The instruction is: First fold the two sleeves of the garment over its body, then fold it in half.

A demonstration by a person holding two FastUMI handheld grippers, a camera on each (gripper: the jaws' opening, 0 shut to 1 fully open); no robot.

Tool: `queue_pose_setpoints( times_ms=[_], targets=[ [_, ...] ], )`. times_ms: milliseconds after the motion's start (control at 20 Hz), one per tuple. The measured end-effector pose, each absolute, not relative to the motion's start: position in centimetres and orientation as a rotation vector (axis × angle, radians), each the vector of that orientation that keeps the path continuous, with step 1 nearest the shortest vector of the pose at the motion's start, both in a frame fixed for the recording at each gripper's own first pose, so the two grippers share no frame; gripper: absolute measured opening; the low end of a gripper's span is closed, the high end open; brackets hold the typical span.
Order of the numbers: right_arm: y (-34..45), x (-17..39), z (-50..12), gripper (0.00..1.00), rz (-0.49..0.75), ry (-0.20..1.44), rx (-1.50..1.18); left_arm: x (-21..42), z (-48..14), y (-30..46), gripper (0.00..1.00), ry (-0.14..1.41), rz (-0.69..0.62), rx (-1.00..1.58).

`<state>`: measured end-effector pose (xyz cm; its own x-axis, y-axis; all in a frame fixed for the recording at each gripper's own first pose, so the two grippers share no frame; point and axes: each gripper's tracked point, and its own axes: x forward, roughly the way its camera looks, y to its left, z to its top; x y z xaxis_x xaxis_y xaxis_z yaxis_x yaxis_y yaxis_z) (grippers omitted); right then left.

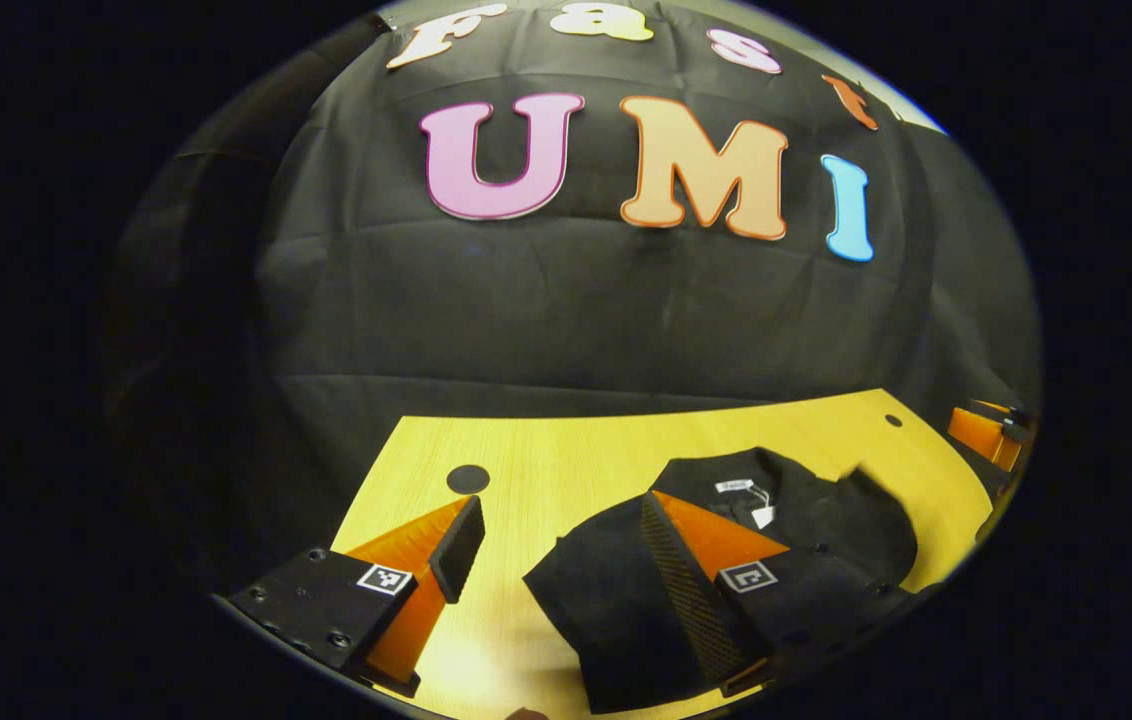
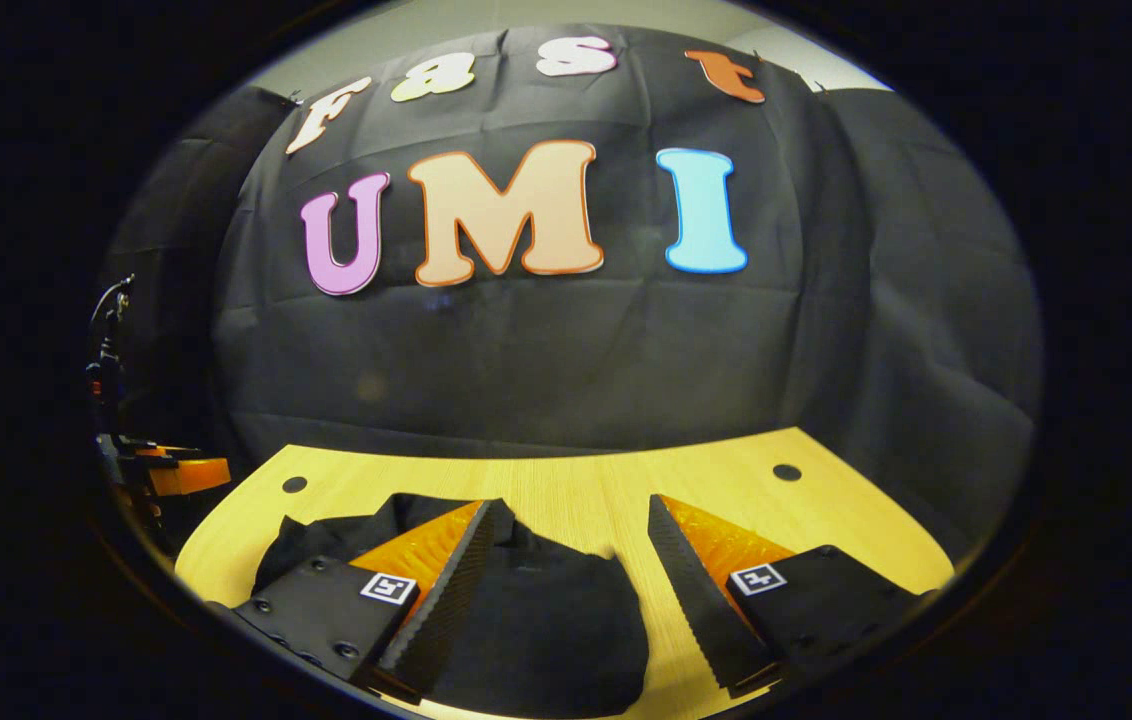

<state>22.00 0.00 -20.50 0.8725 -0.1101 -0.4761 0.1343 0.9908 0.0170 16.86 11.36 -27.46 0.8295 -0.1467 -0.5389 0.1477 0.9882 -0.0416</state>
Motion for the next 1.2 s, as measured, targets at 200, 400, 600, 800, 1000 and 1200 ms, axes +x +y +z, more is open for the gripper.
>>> queue_pose_setpoints(
  times_ms=[200,400,600,800,1000,1200],
  targets=[
    [-0.1,19.6,-16.9,0.98,-0.132,0.407,0.022,15.7,-22.1,10.2,0.95,0.445,-0.158,-0.017],
    [-0.1,15.5,-13.2,0.94,-0.104,0.324,0.015,12.9,-16.6,9.3,0.94,0.316,-0.145,-0.013],
    [0.0,10.3,-10.8,0.96,-0.068,0.262,0.006,8.3,-13.3,8.8,0.94,0.254,-0.118,0.006],
    [0.4,4.2,-9.7,0.94,-0.03,0.243,0.038,3.1,-9.5,8.1,0.93,0.166,-0.09,0.012],
    [0.8,-1.0,-8.3,0.94,-0.009,0.205,0.065,-1.7,-6.2,7.4,0.92,0.115,-0.058,-0.007],
    [1.0,-4.4,-6.8,0.99,0.019,0.179,0.065,-5.0,-3.0,6.9,0.92,0.071,-0.061,-0.005]
  ],
)
